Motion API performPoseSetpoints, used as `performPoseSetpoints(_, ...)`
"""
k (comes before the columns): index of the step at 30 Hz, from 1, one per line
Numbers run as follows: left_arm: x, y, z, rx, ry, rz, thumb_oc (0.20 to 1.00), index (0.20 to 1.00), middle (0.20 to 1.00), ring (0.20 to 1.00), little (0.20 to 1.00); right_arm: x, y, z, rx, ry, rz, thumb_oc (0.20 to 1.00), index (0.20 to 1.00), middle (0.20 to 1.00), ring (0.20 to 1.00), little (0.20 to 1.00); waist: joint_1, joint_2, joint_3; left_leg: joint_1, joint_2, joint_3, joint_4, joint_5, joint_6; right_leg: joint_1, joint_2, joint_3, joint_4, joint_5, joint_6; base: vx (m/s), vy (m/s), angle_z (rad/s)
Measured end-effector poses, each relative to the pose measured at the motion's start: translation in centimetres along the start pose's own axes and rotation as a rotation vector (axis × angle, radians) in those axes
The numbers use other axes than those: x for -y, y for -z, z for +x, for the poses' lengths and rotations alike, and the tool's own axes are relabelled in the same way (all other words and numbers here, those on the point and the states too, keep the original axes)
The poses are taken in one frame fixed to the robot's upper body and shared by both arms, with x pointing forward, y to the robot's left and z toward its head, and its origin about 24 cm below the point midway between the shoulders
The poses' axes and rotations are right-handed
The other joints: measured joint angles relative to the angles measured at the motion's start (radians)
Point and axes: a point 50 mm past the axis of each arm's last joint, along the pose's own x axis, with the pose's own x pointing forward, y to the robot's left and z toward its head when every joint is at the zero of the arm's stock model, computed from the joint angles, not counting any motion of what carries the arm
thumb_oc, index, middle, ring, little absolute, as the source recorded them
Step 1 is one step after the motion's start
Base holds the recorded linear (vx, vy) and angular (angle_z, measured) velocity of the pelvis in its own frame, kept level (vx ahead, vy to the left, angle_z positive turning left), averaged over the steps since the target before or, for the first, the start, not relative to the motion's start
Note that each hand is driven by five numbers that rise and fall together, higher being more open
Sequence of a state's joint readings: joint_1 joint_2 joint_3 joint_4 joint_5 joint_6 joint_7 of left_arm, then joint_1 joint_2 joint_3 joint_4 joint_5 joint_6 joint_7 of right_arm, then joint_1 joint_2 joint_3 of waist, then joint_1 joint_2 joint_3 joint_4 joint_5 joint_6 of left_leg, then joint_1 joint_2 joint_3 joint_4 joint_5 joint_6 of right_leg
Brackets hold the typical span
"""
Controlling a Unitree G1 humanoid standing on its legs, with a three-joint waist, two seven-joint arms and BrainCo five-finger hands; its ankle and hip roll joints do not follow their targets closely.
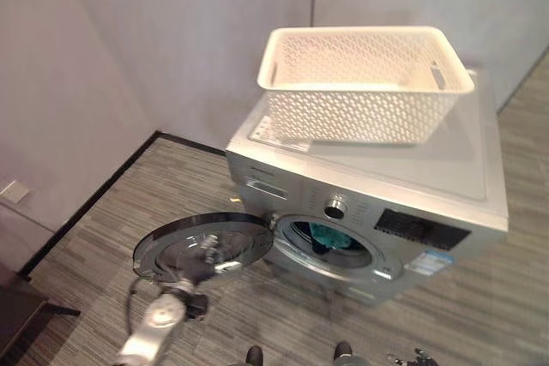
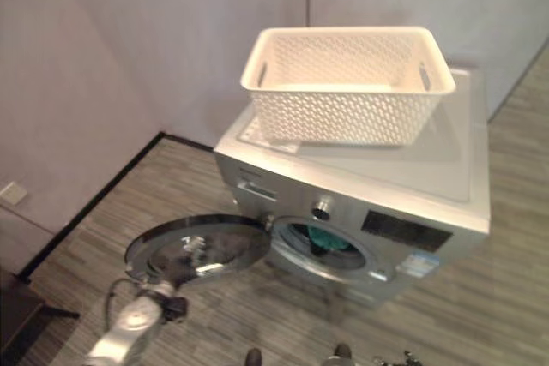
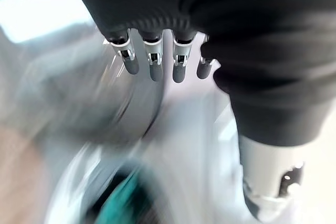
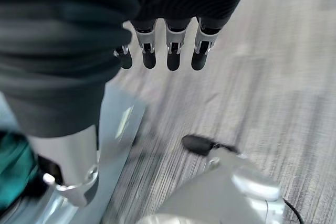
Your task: Grab the laundry basket,head to the washer,open it,put in the laundry and shut it.
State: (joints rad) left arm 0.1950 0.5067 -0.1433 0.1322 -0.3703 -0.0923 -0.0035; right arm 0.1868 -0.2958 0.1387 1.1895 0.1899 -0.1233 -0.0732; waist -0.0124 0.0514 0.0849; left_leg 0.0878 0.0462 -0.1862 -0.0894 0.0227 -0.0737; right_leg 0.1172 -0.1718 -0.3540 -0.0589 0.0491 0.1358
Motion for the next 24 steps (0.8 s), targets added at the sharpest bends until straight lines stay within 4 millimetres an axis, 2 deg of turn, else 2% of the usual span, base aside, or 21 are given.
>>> performPoseSetpoints(4, -3.9, 0.5, -2.0, -0.027, -0.144, 0.020, 1.000, 1.000, 1.000, 1.000, 1.000, -0.3, 1.4, -0.3, -0.049, -0.033, -0.053, 1.000, 1.000, 1.000, 1.000, 1.000, 0.028, -0.003, -0.011, -0.003, -0.012, -0.010, 0.000, -0.005, 0.005, -0.001, -0.006, 0.001, 0.003, -0.008, 0.013, 0.01, 0.011, 0.04)
performPoseSetpoints(7, -4.8, 1.5, -3.1, -0.067, -0.192, 0.043, 1.000, 1.000, 1.000, 1.000, 1.000, -0.5, 1.9, -0.4, -0.063, -0.057, -0.108, 1.000, 1.000, 1.000, 1.000, 1.000, 0.043, -0.013, -0.019, -0.017, -0.010, -0.014, 0.003, -0.007, 0.006, -0.013, -0.005, 0.008, 0.000, -0.005, 0.009, -0.01, -0.010, 0.00)
performPoseSetpoints(9, -5.0, 1.3, -3.0, -0.061, -0.213, 0.056, 1.000, 1.000, 1.000, 1.000, 1.000, -0.7, 2.1, -0.5, -0.068, -0.078, -0.157, 1.000, 1.000, 1.000, 1.000, 1.000, 0.060, -0.027, -0.012, -0.027, -0.010, -0.025, 0.021, -0.003, 0.009, -0.012, 0.006, 0.008, 0.011, -0.005, 0.010, -0.09, -0.039, 0.15)
performPoseSetpoints(10, -5.0, 1.2, -2.5, -0.053, -0.220, 0.074, 1.000, 1.000, 1.000, 1.000, 1.000, -0.8, 2.1, -0.5, -0.067, -0.093, -0.190, 1.000, 1.000, 1.000, 1.000, 1.000, 0.050, -0.020, 0.002, -0.058, -0.016, -0.057, 0.062, -0.007, 0.005, -0.020, 0.032, 0.081, 0.045, -0.042, 0.007, -0.09, -0.025, 0.92)
performPoseSetpoints(11, -5.0, 0.9, -1.1, -0.043, -0.220, 0.078, 1.000, 1.000, 1.000, 1.000, 1.000, -1.1, 2.2, -0.6, -0.064, -0.115, -0.217, 1.000, 1.000, 1.000, 1.000, 1.000, 0.024, -0.024, 0.008, -0.112, -0.027, -0.128, 0.124, -0.017, -0.001, -0.031, 0.097, 0.240, 0.097, -0.118, -0.006, -0.09, -0.069, 1.74)
performPoseSetpoints(12, -4.8, 0.0, 0.7, -0.015, -0.226, 0.064, 1.000, 1.000, 1.000, 1.000, 1.000, -1.6, 2.7, -0.7, -0.081, -0.139, -0.239, 1.000, 1.000, 1.000, 1.000, 1.000, 0.009, -0.027, 0.013, -0.150, -0.029, -0.212, 0.159, -0.014, -0.017, -0.042, 0.163, 0.386, 0.111, -0.164, -0.073, -0.05, -0.108, 2.00)
performPoseSetpoints(13, -4.7, -0.9, 1.5, 0.020, -0.241, 0.054, 1.000, 1.000, 1.000, 1.000, 1.000, -1.6, 2.7, -0.7, -0.082, -0.143, -0.244, 1.000, 1.000, 1.000, 1.000, 1.000, 0.011, -0.036, 0.027, -0.160, -0.036, -0.244, 0.153, -0.001, -0.031, -0.047, 0.184, 0.417, 0.121, -0.160, -0.099, -0.09, -0.158, 1.31)
performPoseSetpoints(14, -5.1, -0.9, 1.5, 0.019, -0.256, 0.066, 1.000, 1.000, 1.000, 1.000, 1.000, -1.1, 1.0, -0.2, -0.047, -0.122, -0.234, 1.000, 1.000, 1.000, 1.000, 1.000, 0.041, -0.033, 0.042, -0.153, -0.024, -0.247, 0.131, 0.017, -0.046, -0.048, 0.202, 0.388, 0.145, -0.156, -0.099, -0.10, -0.142, 0.83)
performPoseSetpoints(15, -5.0, -0.8, 1.5, 0.009, -0.264, 0.081, 1.000, 1.000, 1.000, 1.000, 1.000, -0.7, -0.1, 0.2, -0.025, -0.098, -0.223, 1.000, 1.000, 1.000, 1.000, 1.000, 0.035, -0.026, 0.050, -0.154, -0.015, -0.278, 0.110, 0.029, -0.056, -0.049, 0.196, 0.345, 0.137, -0.148, -0.114, -0.15, -0.085, 0.58)
performPoseSetpoints(17, -4.8, -1.0, 1.7, 0.015, -0.259, 0.090, 1.000, 1.000, 1.000, 1.000, 1.000, -0.2, -1.4, 0.5, 0.013, -0.071, -0.170, 1.000, 1.000, 1.000, 1.000, 1.000, 0.037, -0.006, 0.068, -0.181, 0.014, -0.245, 0.075, 0.021, -0.042, -0.043, 0.216, 0.281, 0.160, -0.155, -0.122, -0.09, -0.019, 1.08)
performPoseSetpoints(18, -4.5, -1.4, 2.4, 0.024, -0.255, 0.091, 1.000, 1.000, 1.000, 1.000, 1.000, -0.4, -1.5, 0.5, 0.018, -0.070, -0.155, 1.000, 1.000, 1.000, 1.000, 1.000, 0.034, -0.020, 0.073, -0.205, 0.019, -0.214, 0.079, -0.018, -0.024, -0.051, 0.195, 0.240, 0.157, -0.156, -0.133, -0.03, 0.047, 1.38)
performPoseSetpoints(19, -4.3, -1.9, 2.8, 0.038, -0.252, 0.093, 1.000, 1.000, 1.000, 1.000, 1.000, -0.7, -2.0, 0.6, 0.026, -0.075, -0.145, 1.000, 1.000, 1.000, 1.000, 1.000, 0.030, -0.046, 0.086, -0.224, 0.001, -0.191, 0.103, -0.024, -0.026, -0.063, 0.165, 0.212, 0.154, -0.175, -0.136, -0.03, 0.073, 0.95)
performPoseSetpoints(20, -4.5, -1.5, 2.6, 0.025, -0.257, 0.098, 1.000, 1.000, 1.000, 1.000, 1.000, -0.9, -2.7, 0.7, 0.043, -0.077, -0.143, 1.000, 1.000, 1.000, 1.000, 1.000, 0.042, -0.075, 0.088, -0.225, -0.026, -0.178, 0.152, -0.018, -0.027, -0.088, 0.128, 0.220, 0.160, -0.171, -0.139, -0.02, 0.106, 0.51)
performPoseSetpoints(21, -4.4, -1.2, 2.8, 0.013, -0.263, 0.090, 1.000, 1.000, 1.000, 1.000, 1.000, -0.4, -3.2, 0.7, 0.069, -0.068, -0.144, 1.000, 1.000, 1.000, 1.000, 1.000, 0.035, -0.072, 0.088, -0.206, -0.023, -0.117, 0.166, -0.018, -0.028, -0.094, 0.118, 0.216, 0.151, -0.156, -0.129, 0.04, 0.108, 0.15)
performPoseSetpoints(22, -4.1, -1.2, 3.0, 0.012, -0.260, 0.087, 1.000, 1.000, 1.000, 1.000, 1.000, 0.3, -3.2, 0.8, 0.068, -0.049, -0.141, 1.000, 1.000, 1.000, 1.000, 1.000, 0.021, -0.047, 0.088, -0.167, 0.002, -0.077, 0.155, -0.015, -0.027, -0.095, 0.126, 0.207, 0.153, -0.146, -0.116, 0.06, 0.154, 0.13)
performPoseSetpoints(23, -3.6, -1.1, 3.2, 0.011, -0.252, 0.080, 1.000, 1.000, 1.000, 1.000, 1.000, 1.2, -3.2, 0.8, 0.061, -0.017, -0.117, 1.000, 1.000, 1.000, 1.000, 1.000, 0.012, -0.021, 0.087, -0.116, 0.025, -0.067, 0.142, -0.039, -0.028, -0.100, 0.144, 0.209, 0.160, -0.146, -0.104, 0.07, 0.216, 0.03)
performPoseSetpoints(24, -3.5, -1.5, 3.5, 0.021, -0.247, 0.081, 1.000, 1.000, 1.000, 1.000, 1.000, 1.2, -3.5, 0.9, 0.062, -0.002, -0.089, 1.000, 1.000, 1.000, 1.000, 1.000, 0.002, -0.022, 0.099, -0.101, 0.018, -0.055, 0.124, -0.024, -0.031, -0.102, 0.130, 0.217, 0.175, -0.151, -0.091, 0.11, 0.329, -0.25)
